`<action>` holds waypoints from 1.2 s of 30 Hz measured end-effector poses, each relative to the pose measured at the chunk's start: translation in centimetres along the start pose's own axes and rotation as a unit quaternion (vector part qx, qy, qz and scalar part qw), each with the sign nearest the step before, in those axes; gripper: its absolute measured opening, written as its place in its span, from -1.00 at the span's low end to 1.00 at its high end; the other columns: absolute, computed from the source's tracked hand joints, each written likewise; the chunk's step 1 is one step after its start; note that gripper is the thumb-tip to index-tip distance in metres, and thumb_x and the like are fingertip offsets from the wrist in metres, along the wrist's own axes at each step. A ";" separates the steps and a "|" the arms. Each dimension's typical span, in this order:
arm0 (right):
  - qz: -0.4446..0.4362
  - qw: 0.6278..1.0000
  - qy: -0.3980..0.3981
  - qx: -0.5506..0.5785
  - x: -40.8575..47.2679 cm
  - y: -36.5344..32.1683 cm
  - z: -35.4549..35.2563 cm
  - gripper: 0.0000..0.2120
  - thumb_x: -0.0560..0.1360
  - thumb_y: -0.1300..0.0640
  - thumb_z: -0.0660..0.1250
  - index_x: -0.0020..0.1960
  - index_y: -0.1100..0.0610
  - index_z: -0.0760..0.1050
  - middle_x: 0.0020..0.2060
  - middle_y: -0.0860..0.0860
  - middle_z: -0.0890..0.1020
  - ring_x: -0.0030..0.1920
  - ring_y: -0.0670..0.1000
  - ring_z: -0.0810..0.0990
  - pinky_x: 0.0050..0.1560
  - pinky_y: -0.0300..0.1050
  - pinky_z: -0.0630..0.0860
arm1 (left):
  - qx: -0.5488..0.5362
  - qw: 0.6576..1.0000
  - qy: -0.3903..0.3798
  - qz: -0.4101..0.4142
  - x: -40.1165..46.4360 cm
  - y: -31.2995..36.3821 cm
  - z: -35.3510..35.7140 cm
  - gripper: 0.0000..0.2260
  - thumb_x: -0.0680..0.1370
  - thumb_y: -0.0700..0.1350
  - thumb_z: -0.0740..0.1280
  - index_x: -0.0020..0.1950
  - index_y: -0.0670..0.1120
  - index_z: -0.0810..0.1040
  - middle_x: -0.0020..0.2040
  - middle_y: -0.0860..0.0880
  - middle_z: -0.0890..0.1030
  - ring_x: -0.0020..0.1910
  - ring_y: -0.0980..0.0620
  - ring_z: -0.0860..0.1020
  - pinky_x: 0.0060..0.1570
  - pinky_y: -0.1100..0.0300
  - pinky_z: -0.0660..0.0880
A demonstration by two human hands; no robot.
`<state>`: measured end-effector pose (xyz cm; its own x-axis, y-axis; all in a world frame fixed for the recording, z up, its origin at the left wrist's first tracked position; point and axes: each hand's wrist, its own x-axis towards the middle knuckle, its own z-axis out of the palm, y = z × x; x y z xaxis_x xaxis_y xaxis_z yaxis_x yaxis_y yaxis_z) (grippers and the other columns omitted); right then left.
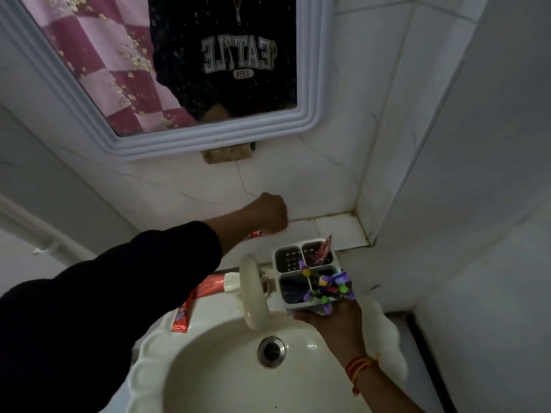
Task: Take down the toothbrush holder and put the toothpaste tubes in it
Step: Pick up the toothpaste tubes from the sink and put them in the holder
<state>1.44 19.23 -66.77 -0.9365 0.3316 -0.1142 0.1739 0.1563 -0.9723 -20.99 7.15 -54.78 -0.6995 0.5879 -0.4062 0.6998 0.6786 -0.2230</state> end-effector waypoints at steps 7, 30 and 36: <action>0.015 0.997 -0.027 0.069 0.3 0.4 -0.1 -0.25 0.13 0.51 0.65 0.27 0.31 0.49 0.12 0.07 0.66 -0.02 -0.42 0.64 -0.18 -0.54 0.56 | -0.039 0.998 0.004 -0.046 0.2 -0.3 5.0 -0.69 0.62 -0.13 0.26 0.35 -0.15 0.52 0.34 -0.21 0.51 0.28 -0.22 0.54 0.17 0.01 0.48; 0.044 0.995 -0.038 0.076 0.2 -0.1 -0.3 -0.45 0.29 0.49 0.59 0.24 0.34 0.53 0.01 0.06 0.67 -0.16 -0.33 0.69 -0.18 -0.28 0.69 | -0.470 0.873 -0.090 -0.092 -4.9 1.9 -7.7 -0.63 0.63 0.10 0.31 0.06 -0.21 0.66 -0.06 -0.10 0.76 -0.21 -0.06 0.77 -0.34 0.21 0.63; 0.020 0.998 -0.029 0.050 0.3 0.2 0.1 -0.33 0.15 0.35 0.70 0.20 0.32 0.54 0.01 0.04 0.68 0.02 -0.29 0.67 -0.18 -0.61 0.50 | -0.211 0.963 -0.109 -0.126 -8.0 -4.2 1.9 -0.75 0.54 -0.11 0.41 0.20 -0.12 0.68 0.16 -0.04 0.71 0.17 -0.04 0.67 0.22 0.11 0.55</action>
<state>1.20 19.26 -66.99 -0.9455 0.2818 -0.1629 0.1838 0.0493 -0.9817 -18.08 -1.20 -52.26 -0.7598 0.3060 -0.5736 0.3590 0.9331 0.0222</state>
